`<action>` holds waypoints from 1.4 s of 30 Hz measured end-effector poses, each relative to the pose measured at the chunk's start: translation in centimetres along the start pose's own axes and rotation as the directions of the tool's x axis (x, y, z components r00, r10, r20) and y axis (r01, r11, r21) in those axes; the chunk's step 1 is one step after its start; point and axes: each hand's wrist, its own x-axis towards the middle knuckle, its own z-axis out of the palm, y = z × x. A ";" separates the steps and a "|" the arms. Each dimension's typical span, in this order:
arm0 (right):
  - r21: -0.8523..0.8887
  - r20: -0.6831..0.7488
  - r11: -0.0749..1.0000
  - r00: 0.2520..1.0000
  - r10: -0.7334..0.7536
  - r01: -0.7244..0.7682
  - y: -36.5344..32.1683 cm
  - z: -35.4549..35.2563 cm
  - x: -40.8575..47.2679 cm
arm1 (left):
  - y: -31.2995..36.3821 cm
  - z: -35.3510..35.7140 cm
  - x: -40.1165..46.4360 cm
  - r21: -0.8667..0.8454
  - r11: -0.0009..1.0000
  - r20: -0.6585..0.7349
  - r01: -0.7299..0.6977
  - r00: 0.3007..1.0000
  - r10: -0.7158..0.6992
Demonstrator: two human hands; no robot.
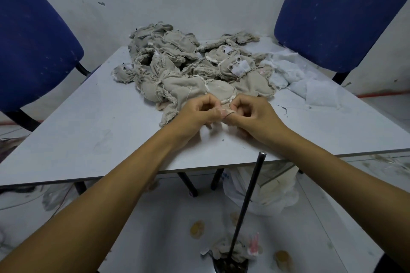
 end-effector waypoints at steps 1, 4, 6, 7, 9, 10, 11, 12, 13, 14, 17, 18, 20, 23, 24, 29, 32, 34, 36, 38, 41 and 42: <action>0.002 0.002 1.000 1.000 0.015 -0.015 0.0 0.0 0.0 | -0.2 0.1 0.1 -0.002 1.000 -0.042 -0.013 0.999 0.013; 0.029 0.008 0.997 0.997 0.072 -0.073 -0.1 -0.3 0.1 | -0.6 0.4 0.1 0.004 0.999 -0.130 -0.042 0.991 0.042; 0.009 0.011 0.998 0.998 0.067 -0.067 -0.2 -0.4 0.2 | -0.6 0.3 -0.1 -0.022 0.998 -0.111 -0.051 0.993 0.048; -0.017 0.007 0.998 0.998 0.055 -0.055 -0.2 -0.4 0.2 | -0.5 0.1 -0.1 -0.036 0.998 -0.092 -0.049 0.995 0.046; -0.092 -0.020 0.995 0.999 0.040 -0.042 -0.2 -0.2 0.3 | -0.3 -0.1 -0.1 -0.026 0.999 -0.051 -0.035 0.998 0.033; -0.131 -0.044 0.991 0.998 0.037 -0.042 -0.2 -0.1 0.3 | -0.2 -0.1 0.0 -0.005 1.000 -0.037 -0.029 0.999 0.028; -0.176 -0.077 0.983 0.997 0.032 -0.045 -0.2 0.0 0.2 | -0.2 0.0 0.0 0.022 0.999 -0.030 -0.027 0.999 0.027; -0.234 -0.116 0.971 0.993 0.020 -0.047 -0.3 0.1 0.2 | -0.1 0.2 0.0 0.054 0.998 -0.031 -0.031 0.999 0.033; -0.300 -0.153 0.953 0.988 -0.002 -0.045 -0.3 0.3 0.1 | -0.1 0.5 0.0 0.088 0.995 -0.034 -0.043 0.998 0.046; -0.363 -0.182 0.931 0.983 -0.029 -0.040 -0.3 0.3 0.1 | -0.1 0.8 -0.1 0.120 0.991 -0.034 -0.059 0.997 0.063; -0.479 -0.211 0.877 0.973 -0.095 -0.018 -0.3 0.5 0.0 | -0.3 1.4 -0.2 0.202 0.972 -0.042 -0.120 0.990 0.131; -0.502 -0.214 0.865 0.971 -0.107 -0.016 -0.3 0.5 -0.1 | -0.5 1.5 -0.2 0.217 0.967 -0.052 -0.131 0.988 0.145; -0.541 -0.222 0.841 0.966 -0.130 -0.011 -0.4 0.6 0.0 | -0.7 1.4 -0.2 0.212 0.967 -0.065 -0.139 0.986 0.156; -0.466 -0.190 0.884 0.975 -0.117 0.015 -0.6 0.5 0.0 | -0.4 1.3 -0.3 0.184 0.972 -0.058 -0.146 0.986 0.159; -0.438 -0.163 0.899 0.980 -0.112 0.030 -0.6 0.5 0.0 | -0.3 1.2 -0.2 0.164 0.978 -0.060 -0.129 0.988 0.141; -0.466 -0.118 0.881 0.981 -0.156 0.084 -0.5 0.4 -0.1 | -0.1 1.3 -0.1 0.126 0.992 0.004 -0.028 1.000 0.027; -0.494 -0.056 0.860 0.982 -0.178 0.127 -0.6 0.6 0.0 | -0.3 1.2 -0.1 -0.005 1.000 -0.067 0.022 0.998 -0.022; -0.500 -0.039 0.854 0.982 -0.185 0.141 -0.7 0.9 0.0 | -0.2 1.3 0.0 -0.047 0.999 -0.127 0.008 0.992 -0.014; -0.504 -0.060 0.856 0.984 -0.170 0.117 -0.8 0.9 -0.1 | -0.1 1.7 -0.1 -0.036 0.999 -0.188 -0.037 0.982 0.030; -0.276 -0.102 0.961 0.993 -0.059 0.029 -1.0 0.3 0.0 | 0.0 1.6 -0.4 -0.073 0.994 -0.253 -0.083 0.965 0.062; 0.170 -0.173 0.977 0.972 0.158 -0.128 -0.8 -0.9 0.6 | 0.0 0.4 -0.7 -0.152 0.986 -0.075 -0.072 0.995 0.061; 0.202 -0.195 0.968 0.963 0.188 -0.148 -0.6 -1.0 0.7 | 0.1 0.1 -0.8 -0.168 0.985 0.004 -0.048 0.999 0.050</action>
